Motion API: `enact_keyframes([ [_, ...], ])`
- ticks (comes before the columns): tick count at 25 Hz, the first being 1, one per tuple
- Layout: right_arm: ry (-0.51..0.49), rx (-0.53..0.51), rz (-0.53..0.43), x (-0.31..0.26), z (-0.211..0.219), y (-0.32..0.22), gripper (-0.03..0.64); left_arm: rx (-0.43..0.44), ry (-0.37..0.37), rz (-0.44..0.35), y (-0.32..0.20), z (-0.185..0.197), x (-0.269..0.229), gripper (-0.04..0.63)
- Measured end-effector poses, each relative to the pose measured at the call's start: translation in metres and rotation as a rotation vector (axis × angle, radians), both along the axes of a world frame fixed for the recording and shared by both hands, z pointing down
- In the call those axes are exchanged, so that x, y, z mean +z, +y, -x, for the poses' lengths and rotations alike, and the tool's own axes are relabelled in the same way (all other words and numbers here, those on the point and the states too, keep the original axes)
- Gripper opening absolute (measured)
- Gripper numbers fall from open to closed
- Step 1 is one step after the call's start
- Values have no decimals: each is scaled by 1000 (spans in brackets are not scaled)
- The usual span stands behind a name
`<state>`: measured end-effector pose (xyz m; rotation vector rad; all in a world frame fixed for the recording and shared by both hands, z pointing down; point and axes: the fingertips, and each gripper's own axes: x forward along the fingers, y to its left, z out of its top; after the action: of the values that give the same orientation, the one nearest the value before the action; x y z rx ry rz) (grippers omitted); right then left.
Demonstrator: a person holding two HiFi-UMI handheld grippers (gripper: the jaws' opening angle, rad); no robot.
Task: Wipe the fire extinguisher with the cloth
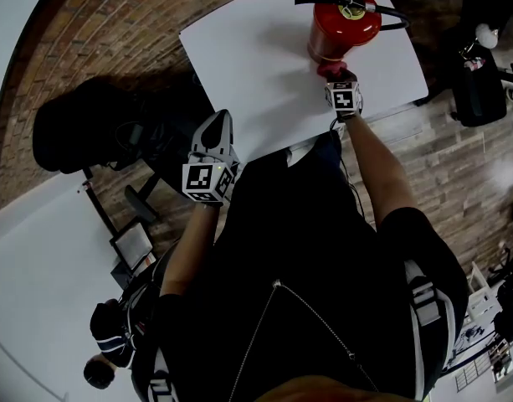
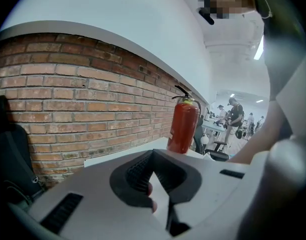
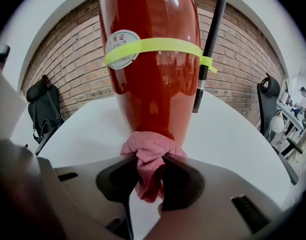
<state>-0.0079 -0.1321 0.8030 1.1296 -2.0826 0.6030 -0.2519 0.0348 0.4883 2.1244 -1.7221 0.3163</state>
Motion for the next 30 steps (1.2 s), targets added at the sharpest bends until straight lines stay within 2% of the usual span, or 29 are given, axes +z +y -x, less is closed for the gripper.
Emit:
enact_keyframes([
  [6,-11,30,24,-6,-2,5,115,9,10,-5,7,5,1,17],
  [12,-61,60,0,-36,6,27,115,50,39,-27,4,8,0,17],
  [21,-118,150,-134,-135,31,49,115,161,93,-58,-2,19,1,17],
  [30,-146,333,-294,-254,38,54,115,266,129,-92,-6,34,-2,17],
])
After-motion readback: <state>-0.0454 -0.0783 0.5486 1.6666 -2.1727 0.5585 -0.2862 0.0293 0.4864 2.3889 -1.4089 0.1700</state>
